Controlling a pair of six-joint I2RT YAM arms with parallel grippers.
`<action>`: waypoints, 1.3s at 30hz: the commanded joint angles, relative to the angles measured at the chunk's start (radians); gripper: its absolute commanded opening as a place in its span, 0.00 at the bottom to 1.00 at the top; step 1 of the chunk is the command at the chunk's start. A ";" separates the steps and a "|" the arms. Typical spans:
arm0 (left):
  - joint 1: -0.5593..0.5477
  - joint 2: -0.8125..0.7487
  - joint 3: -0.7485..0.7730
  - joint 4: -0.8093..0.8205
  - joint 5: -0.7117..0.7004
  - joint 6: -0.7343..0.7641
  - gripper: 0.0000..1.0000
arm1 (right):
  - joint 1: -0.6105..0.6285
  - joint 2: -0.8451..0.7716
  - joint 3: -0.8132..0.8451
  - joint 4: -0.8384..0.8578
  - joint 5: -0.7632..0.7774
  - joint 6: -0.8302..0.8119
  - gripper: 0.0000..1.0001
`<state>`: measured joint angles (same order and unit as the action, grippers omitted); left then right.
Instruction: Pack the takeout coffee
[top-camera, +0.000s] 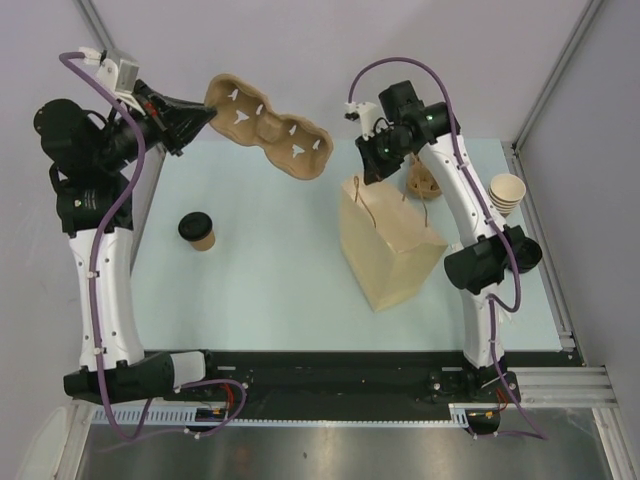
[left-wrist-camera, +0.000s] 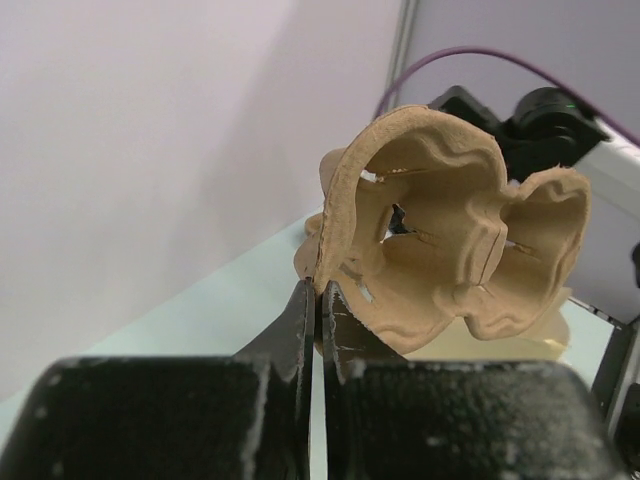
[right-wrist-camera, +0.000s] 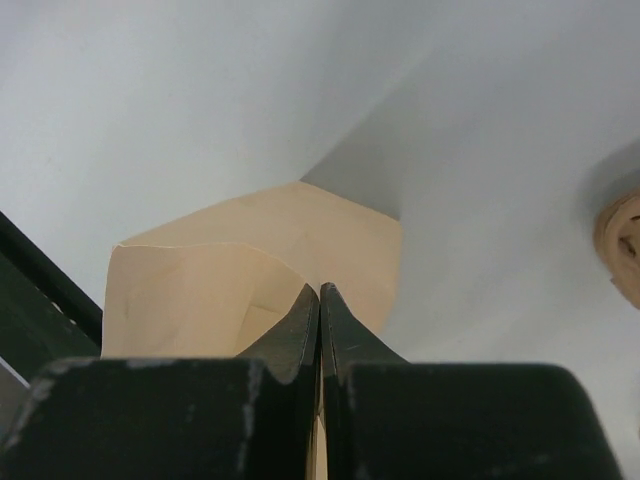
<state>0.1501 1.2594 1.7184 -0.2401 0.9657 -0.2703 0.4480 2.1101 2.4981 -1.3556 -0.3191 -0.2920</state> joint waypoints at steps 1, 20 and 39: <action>-0.049 0.008 0.056 0.018 0.038 -0.029 0.00 | -0.051 0.011 0.076 -0.143 -0.032 0.189 0.00; -0.057 -0.071 -0.121 0.053 0.028 -0.023 0.00 | -0.043 -0.168 -0.088 -0.089 -0.028 0.409 0.00; -0.081 -0.014 0.082 -0.166 -0.048 0.177 0.00 | -0.011 -0.102 -0.044 -0.048 -0.101 0.237 0.00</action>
<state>0.0738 1.2266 1.7283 -0.3576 0.9646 -0.1551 0.4347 2.0144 2.4325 -1.3537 -0.3763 0.0326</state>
